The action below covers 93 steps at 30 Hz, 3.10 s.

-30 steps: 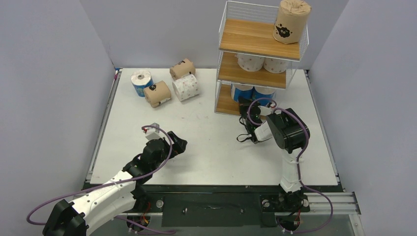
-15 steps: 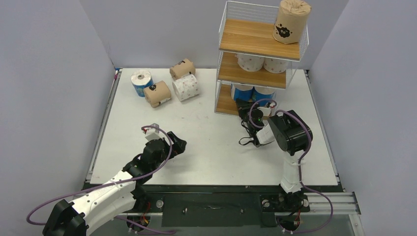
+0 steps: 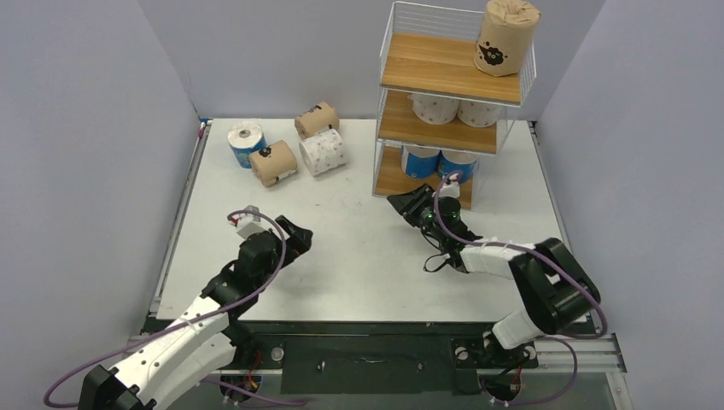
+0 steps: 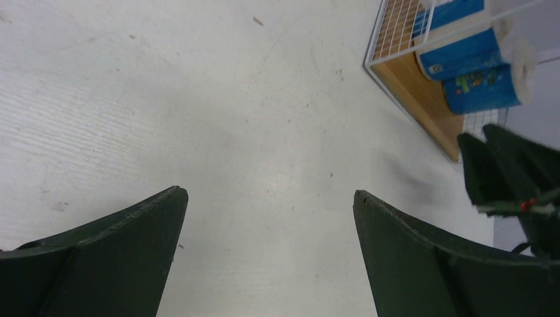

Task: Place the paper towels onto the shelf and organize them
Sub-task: Adjust the paper towel on the shelf, then pick up the paper towel from the center of the board.

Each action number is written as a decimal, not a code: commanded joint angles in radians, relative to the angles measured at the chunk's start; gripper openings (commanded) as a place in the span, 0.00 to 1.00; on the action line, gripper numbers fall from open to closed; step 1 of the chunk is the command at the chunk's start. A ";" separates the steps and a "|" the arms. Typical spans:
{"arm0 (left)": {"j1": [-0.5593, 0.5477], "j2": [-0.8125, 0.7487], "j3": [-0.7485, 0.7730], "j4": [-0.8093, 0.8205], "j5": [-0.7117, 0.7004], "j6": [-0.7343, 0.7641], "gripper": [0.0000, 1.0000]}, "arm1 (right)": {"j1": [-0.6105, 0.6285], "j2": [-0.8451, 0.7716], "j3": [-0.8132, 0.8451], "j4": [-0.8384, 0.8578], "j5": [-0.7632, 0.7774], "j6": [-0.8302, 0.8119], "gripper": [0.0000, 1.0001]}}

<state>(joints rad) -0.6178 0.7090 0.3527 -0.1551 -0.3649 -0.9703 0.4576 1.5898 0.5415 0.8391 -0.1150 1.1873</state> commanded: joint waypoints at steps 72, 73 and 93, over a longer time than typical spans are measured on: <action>0.737 1.613 1.753 -0.414 0.107 0.232 0.47 | 0.358 -0.588 -0.072 -0.976 0.631 -0.461 0.65; 0.739 1.604 1.745 -0.399 0.108 0.234 0.45 | 0.358 -0.596 -0.074 -0.976 0.642 -0.458 0.64; 0.712 1.087 1.357 -0.221 0.166 0.225 0.12 | 0.358 -0.712 -0.120 -0.979 0.648 -0.443 0.61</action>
<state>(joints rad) 0.1177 2.0121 1.7660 -0.5236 -0.2203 -0.7403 0.8070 0.9089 0.4259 -0.1513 0.5095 0.7464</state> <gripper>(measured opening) 0.441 0.618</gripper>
